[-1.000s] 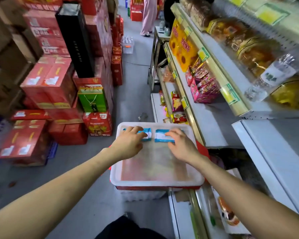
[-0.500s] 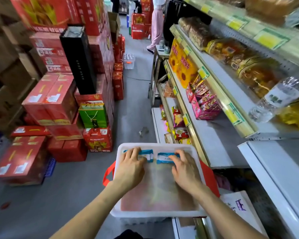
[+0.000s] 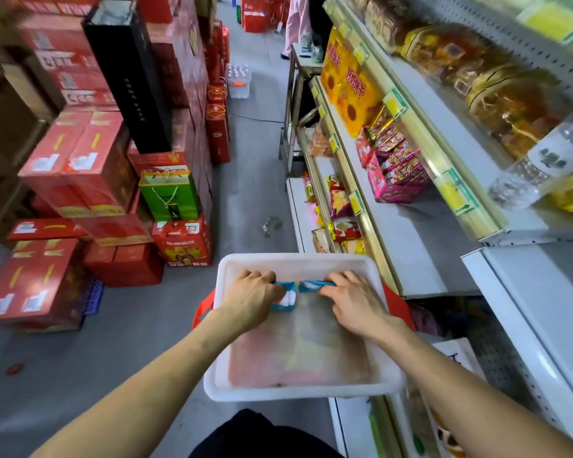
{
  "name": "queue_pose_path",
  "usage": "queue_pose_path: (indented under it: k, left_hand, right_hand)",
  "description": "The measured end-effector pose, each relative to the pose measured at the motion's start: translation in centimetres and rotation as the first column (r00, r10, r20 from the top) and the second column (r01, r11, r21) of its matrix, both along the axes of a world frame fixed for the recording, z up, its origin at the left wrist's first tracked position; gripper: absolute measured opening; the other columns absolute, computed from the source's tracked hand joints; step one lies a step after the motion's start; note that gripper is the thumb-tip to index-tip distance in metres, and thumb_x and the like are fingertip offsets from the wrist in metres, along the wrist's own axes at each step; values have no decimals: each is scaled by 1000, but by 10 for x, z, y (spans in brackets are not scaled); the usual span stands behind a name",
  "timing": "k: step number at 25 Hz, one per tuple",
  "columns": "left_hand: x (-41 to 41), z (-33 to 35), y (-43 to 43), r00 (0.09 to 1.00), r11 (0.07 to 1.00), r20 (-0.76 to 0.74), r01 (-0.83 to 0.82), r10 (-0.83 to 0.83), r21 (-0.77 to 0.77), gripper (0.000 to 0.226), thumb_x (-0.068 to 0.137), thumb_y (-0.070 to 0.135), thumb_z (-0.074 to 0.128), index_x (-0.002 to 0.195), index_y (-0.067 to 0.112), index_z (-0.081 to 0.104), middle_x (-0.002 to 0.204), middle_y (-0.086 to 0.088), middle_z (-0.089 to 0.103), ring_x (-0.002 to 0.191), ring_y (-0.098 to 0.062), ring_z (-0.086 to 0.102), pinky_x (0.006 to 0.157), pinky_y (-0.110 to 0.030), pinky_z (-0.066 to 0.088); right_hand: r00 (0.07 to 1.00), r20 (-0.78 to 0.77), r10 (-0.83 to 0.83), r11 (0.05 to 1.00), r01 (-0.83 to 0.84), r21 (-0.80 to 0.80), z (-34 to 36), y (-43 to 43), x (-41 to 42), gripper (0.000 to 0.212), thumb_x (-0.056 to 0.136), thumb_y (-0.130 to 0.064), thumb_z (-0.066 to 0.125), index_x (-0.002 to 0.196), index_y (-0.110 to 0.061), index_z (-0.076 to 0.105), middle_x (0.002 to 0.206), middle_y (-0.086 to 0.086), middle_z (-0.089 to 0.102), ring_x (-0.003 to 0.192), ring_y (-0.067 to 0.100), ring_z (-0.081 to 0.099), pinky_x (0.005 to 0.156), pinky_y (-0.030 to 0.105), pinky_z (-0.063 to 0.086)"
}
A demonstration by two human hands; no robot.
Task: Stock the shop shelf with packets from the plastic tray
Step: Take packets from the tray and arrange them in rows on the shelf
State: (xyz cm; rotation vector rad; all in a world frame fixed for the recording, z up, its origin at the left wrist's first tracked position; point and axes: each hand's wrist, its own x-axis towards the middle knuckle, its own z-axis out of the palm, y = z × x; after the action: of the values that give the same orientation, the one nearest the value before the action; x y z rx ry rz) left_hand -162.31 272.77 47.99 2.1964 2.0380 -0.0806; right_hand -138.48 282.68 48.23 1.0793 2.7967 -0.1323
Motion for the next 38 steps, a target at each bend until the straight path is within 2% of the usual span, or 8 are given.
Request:
queue_pose_path:
  k: [6,10,14,20,27,30,34,38]
  left_hand:
    - [8,7,4,997,999,65,33,-31,-26,38,91,15,52,122,34,63,114,3,62,103,-31,62,78,-37,45]
    - [-4,15,9,972,987,189,154,-142,-52,46,88,10,51,118,42,65,117,15,67,104,-22,64,71,-30,45]
    - [-16,50,19,933,959,257,277,-252,-65,40,94,14,54,115,45,67,121,23,65,108,-11,63,77,-33,53]
    - [-14,167,83,804,866,352,498,-480,43,37,94,12,65,114,43,70,115,23,68,100,-6,66,87,-35,54]
    - [46,327,145,621,674,268,705,-737,219,38,96,14,68,111,50,69,113,25,64,103,0,63,87,-30,54]
    - [71,385,147,546,595,240,756,-803,273,38,98,15,67,108,51,69,111,27,63,98,-1,63,81,-27,52]
    - [124,457,141,416,474,236,822,-878,315,33,100,16,65,107,48,72,115,24,65,101,-3,64,84,-28,52]
    - [199,510,127,236,317,250,877,-939,361,31,100,15,66,109,44,74,115,26,65,108,0,62,86,-16,47]
  right_hand:
    - [998,-29,-54,980,47,-193,10,4,-9,54,89,4,50,126,-32,64,118,-1,53,100,30,60,67,34,36]
    - [996,-74,-57,958,34,-285,25,-5,2,57,90,1,51,126,-40,66,111,-4,56,100,24,61,69,33,37]
    - [990,-127,-55,951,13,-310,66,-11,23,55,89,-1,53,124,-41,67,114,-7,56,103,20,60,81,37,49]
    - [977,-182,-108,979,72,-190,184,-14,62,47,90,-5,56,120,-39,64,106,-10,50,97,15,56,79,44,51]
    - [957,-225,-186,978,202,51,350,-16,106,50,83,-4,51,122,-31,67,114,-4,57,112,17,56,101,40,44]
    - [942,-192,-274,942,303,144,408,-37,125,56,86,0,52,126,-37,63,124,-9,55,119,10,52,105,28,39]
    - [902,-218,-373,874,421,245,478,-83,173,60,85,7,56,125,-38,63,121,-13,54,116,5,50,103,25,37]
    - [848,-242,-471,790,528,312,532,-137,238,53,89,2,63,120,-40,64,120,-22,54,115,-3,50,101,20,36]
